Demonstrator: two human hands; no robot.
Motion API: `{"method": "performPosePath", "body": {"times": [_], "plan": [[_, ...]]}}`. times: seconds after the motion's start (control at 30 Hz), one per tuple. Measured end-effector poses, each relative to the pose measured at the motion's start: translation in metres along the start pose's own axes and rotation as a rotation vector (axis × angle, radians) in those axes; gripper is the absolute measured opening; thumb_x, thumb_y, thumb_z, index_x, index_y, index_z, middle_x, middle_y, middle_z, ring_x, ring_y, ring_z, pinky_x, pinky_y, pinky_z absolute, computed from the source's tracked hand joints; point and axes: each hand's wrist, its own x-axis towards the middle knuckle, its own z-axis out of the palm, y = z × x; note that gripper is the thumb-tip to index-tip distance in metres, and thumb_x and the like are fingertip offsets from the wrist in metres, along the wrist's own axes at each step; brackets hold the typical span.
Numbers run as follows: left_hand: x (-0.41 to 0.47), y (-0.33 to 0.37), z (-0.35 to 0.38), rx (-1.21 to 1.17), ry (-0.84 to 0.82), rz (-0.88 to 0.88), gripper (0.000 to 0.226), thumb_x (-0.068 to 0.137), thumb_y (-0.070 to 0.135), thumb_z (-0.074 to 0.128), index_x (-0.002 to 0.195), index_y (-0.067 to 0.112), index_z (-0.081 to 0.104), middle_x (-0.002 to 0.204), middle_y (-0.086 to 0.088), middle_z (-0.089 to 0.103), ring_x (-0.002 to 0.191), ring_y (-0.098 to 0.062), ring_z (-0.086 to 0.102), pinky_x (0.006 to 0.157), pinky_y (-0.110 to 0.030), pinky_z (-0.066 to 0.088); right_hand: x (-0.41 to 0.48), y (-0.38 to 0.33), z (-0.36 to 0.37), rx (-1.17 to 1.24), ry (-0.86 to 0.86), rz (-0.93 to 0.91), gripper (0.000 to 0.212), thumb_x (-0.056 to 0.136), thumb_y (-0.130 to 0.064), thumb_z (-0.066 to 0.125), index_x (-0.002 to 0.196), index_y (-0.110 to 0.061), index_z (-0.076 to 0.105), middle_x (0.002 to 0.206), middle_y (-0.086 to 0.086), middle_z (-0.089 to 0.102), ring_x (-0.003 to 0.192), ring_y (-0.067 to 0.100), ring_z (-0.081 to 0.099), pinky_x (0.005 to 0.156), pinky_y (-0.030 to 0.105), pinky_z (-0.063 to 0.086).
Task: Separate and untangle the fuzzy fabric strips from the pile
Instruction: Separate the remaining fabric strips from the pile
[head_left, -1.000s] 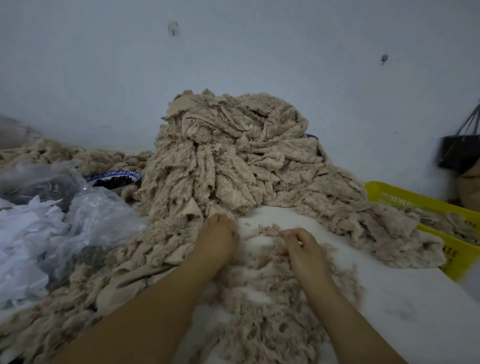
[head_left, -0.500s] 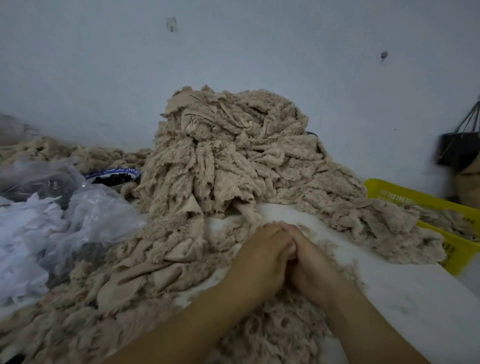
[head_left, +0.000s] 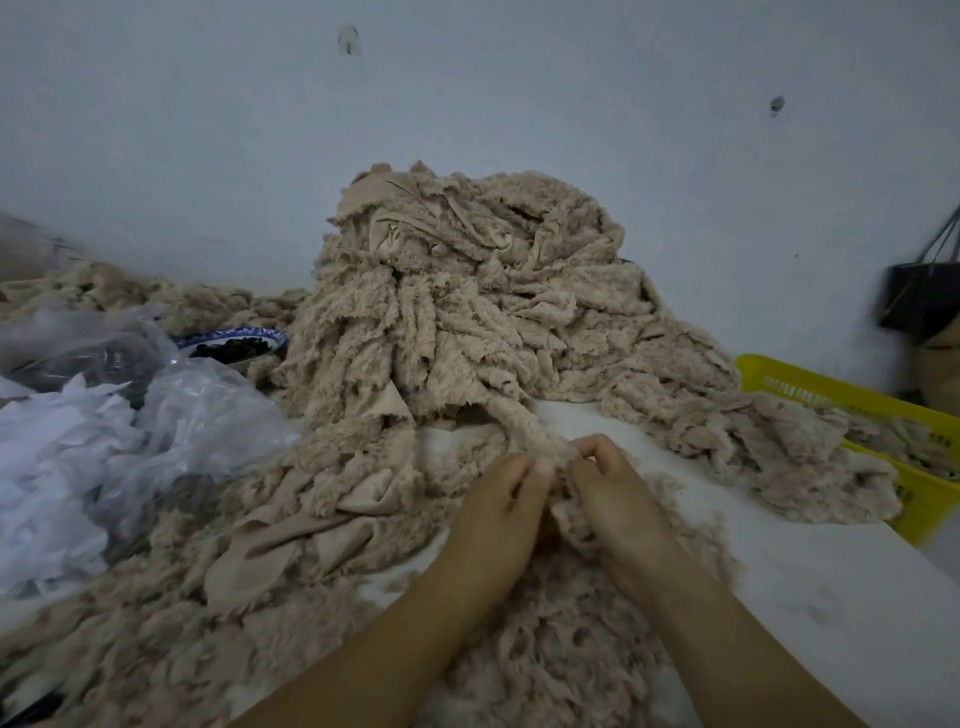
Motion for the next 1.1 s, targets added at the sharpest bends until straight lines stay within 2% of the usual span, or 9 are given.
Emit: {"method": "performPosePath", "body": {"times": [0.13,0.3,0.47,0.6,0.7,0.83,0.9,0.97,1.1], "plan": [[0.015,-0.003,-0.018,-0.807,0.007,-0.508,0.036,0.101,0.037,0.05,0.081,0.013,0.068,0.059,-0.001,0.06,0.053,-0.013,0.054,0.051,-0.024,0.044,-0.009,-0.002,0.012,-0.393,-0.228,-0.293,0.032,0.094,-0.009,0.046,0.071,-0.03,0.052,0.071,-0.017,0.061,0.066,-0.004,0.057,0.058,0.009,0.036],[0.025,-0.008,-0.049,-1.229,0.156,-0.568,0.026,0.101,0.03,0.05,0.085,0.012,0.059,0.048,0.006,0.039,0.032,-0.004,0.023,0.035,-0.016,0.019,-0.001,0.004,0.01,-0.568,-0.304,-0.254,0.039,0.097,-0.011,0.041,0.066,-0.033,0.046,0.06,-0.014,0.045,0.052,0.0,0.038,0.051,0.016,0.029],[0.011,0.013,-0.034,-0.651,-0.07,-0.365,0.032,0.102,0.031,0.05,0.073,0.021,0.058,0.047,0.01,0.041,0.035,-0.004,0.032,0.035,-0.016,0.027,0.007,0.008,-0.009,-0.414,0.14,-0.227,0.025,0.094,-0.011,0.041,0.073,-0.012,0.054,0.056,-0.004,0.045,0.048,0.008,0.039,0.042,0.016,0.027],[-0.004,0.016,-0.008,-0.222,-0.221,-0.215,0.044,0.098,0.029,0.055,0.054,0.031,0.057,0.048,0.015,0.049,0.044,0.0,0.043,0.045,-0.013,0.035,-0.002,0.001,-0.008,-0.083,0.024,-0.013,0.041,0.098,-0.036,0.041,0.074,-0.027,0.073,0.064,0.001,0.071,0.058,0.022,0.062,0.056,0.026,0.046],[-0.005,0.015,-0.007,-0.197,-0.257,-0.141,0.043,0.097,0.029,0.053,0.054,0.032,0.056,0.051,0.014,0.052,0.049,-0.002,0.046,0.05,-0.016,0.039,-0.004,0.001,0.0,0.064,-0.182,0.105,0.044,0.093,-0.06,0.051,0.077,-0.027,0.077,0.068,0.004,0.072,0.06,0.014,0.068,0.051,0.022,0.051],[-0.005,0.008,-0.007,-0.055,-0.375,-0.037,0.038,0.089,0.048,0.049,0.066,0.019,0.05,0.062,0.002,0.051,0.055,-0.011,0.043,0.053,-0.023,0.037,0.002,0.004,0.0,0.201,-0.15,0.229,0.041,0.091,-0.05,0.062,0.121,-0.022,0.064,0.102,0.002,0.065,0.071,0.009,0.065,0.052,0.023,0.052],[-0.006,0.006,-0.006,-0.077,-0.38,-0.032,0.04,0.085,0.053,0.049,0.065,0.018,0.051,0.059,0.001,0.051,0.054,-0.013,0.044,0.054,-0.024,0.038,0.004,0.005,-0.002,0.153,-0.088,0.144,0.024,0.098,-0.038,0.056,0.089,-0.018,0.066,0.073,0.014,0.058,0.052,0.016,0.055,0.041,0.023,0.04],[-0.002,0.006,-0.008,-0.153,-0.242,-0.131,0.041,0.084,0.052,0.05,0.061,0.021,0.063,0.059,0.002,0.063,0.056,-0.016,0.057,0.059,-0.025,0.046,0.004,0.006,-0.001,-0.041,-0.02,-0.039,0.037,0.1,-0.034,0.053,0.068,-0.015,0.048,0.061,0.012,0.049,0.056,0.02,0.048,0.048,0.027,0.037],[0.015,0.002,-0.028,-0.559,-0.001,-0.471,0.046,0.097,0.046,0.051,0.072,0.015,0.072,0.058,0.001,0.066,0.039,-0.011,0.052,0.038,-0.018,0.036,-0.003,0.006,0.011,-0.41,-0.127,-0.316,0.039,0.098,-0.042,0.054,0.068,-0.024,0.037,0.062,-0.011,0.042,0.055,0.003,0.039,0.05,0.022,0.033]]}}
